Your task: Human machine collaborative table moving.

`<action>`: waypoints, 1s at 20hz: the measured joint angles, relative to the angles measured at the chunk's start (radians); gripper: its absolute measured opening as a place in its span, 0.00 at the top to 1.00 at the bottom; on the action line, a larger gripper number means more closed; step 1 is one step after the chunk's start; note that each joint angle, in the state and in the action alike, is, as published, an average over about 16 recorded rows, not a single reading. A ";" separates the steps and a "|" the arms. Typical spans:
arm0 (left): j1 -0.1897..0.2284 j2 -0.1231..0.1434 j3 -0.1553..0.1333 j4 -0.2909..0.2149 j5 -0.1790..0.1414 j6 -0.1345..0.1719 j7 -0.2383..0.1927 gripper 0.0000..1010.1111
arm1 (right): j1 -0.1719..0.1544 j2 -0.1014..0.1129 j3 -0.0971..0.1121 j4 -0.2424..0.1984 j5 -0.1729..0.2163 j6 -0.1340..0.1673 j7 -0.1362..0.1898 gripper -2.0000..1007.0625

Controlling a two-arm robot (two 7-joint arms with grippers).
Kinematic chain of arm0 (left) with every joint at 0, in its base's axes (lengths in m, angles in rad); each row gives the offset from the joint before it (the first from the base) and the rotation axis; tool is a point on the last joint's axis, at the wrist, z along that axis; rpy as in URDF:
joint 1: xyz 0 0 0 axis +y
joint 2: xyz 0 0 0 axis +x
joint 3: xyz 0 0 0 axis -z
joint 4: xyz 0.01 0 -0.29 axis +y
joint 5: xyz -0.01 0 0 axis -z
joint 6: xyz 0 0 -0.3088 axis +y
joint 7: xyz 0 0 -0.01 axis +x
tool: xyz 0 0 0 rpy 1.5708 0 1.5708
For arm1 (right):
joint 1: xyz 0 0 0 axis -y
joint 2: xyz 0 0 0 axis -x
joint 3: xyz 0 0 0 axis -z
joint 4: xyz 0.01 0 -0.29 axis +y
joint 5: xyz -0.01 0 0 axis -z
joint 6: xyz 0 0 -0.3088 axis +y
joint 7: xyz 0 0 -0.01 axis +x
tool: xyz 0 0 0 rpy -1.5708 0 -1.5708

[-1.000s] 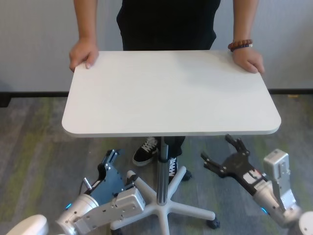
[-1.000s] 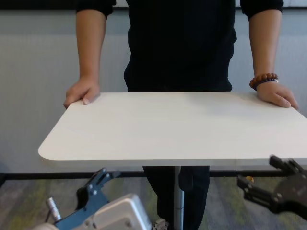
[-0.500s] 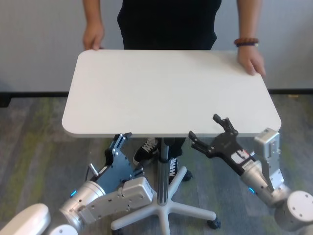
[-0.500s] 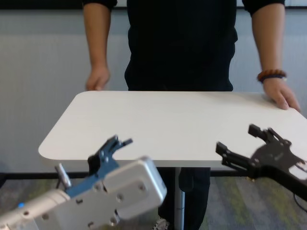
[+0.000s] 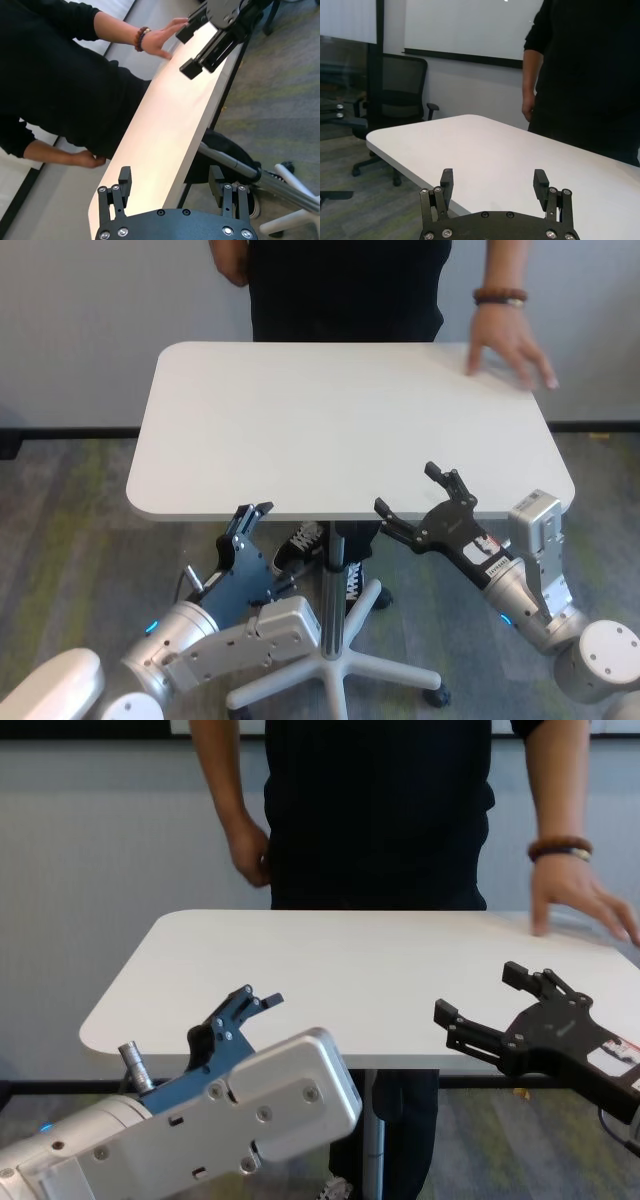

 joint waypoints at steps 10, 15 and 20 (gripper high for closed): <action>-0.016 0.020 -0.038 -0.048 0.028 0.038 0.018 0.01 | 0.002 0.015 -0.025 -0.068 -0.009 -0.014 0.006 0.01; -0.018 0.032 -0.062 -0.062 0.033 0.042 0.029 0.01 | 0.009 0.019 -0.038 -0.078 -0.014 -0.022 0.009 0.01; -0.016 0.039 -0.075 -0.061 0.034 0.040 0.033 0.01 | 0.014 0.020 -0.045 -0.073 -0.016 -0.025 0.011 0.01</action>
